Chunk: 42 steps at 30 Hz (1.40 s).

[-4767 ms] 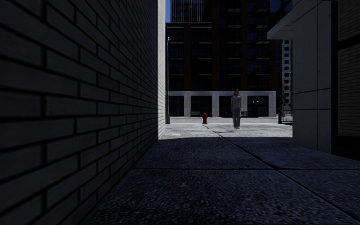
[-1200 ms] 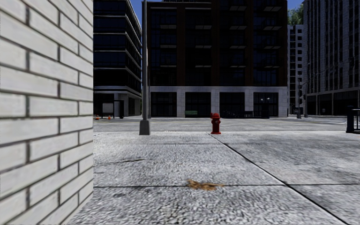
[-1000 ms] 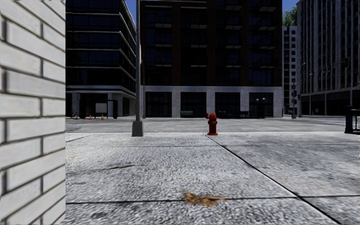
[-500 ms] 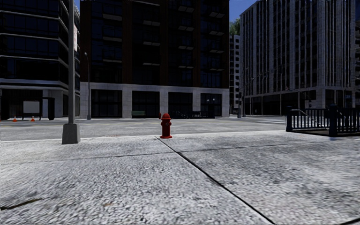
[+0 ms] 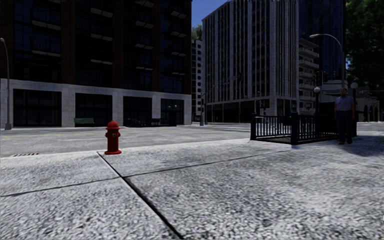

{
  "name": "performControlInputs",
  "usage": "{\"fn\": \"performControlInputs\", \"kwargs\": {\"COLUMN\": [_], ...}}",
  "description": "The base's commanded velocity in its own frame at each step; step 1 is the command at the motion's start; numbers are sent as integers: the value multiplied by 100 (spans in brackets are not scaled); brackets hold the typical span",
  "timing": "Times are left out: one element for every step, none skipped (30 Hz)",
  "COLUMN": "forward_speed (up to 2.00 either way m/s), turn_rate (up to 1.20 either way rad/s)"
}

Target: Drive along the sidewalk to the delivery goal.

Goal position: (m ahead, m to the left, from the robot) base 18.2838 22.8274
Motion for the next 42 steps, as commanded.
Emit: {"fn": "performControlInputs", "kwargs": {"forward_speed": [158, 158, 158, 158, 158, 158, 158, 158, 158, 158, 158, 158, 158, 158, 158, 158, 158, 158, 158, 158, 158, 158, 158, 158, 158, 158, 158, 158, 158, 158, 158, 158, 158, 158, 158, 158, 158, 158, 158, 158, 158, 158], "turn_rate": [-67, -67, -67, -67, -67, -67, -67, -67, -67, -67, -67, -67, -67, -67, -67, -67, -67, -67, -67, -67, -68, -68, -68, -68, -68, -68, -68, -68, -68, -68, -68, -68, -68, -68, -68, -68, -68, -68, -68, -68, -68, -68]}}
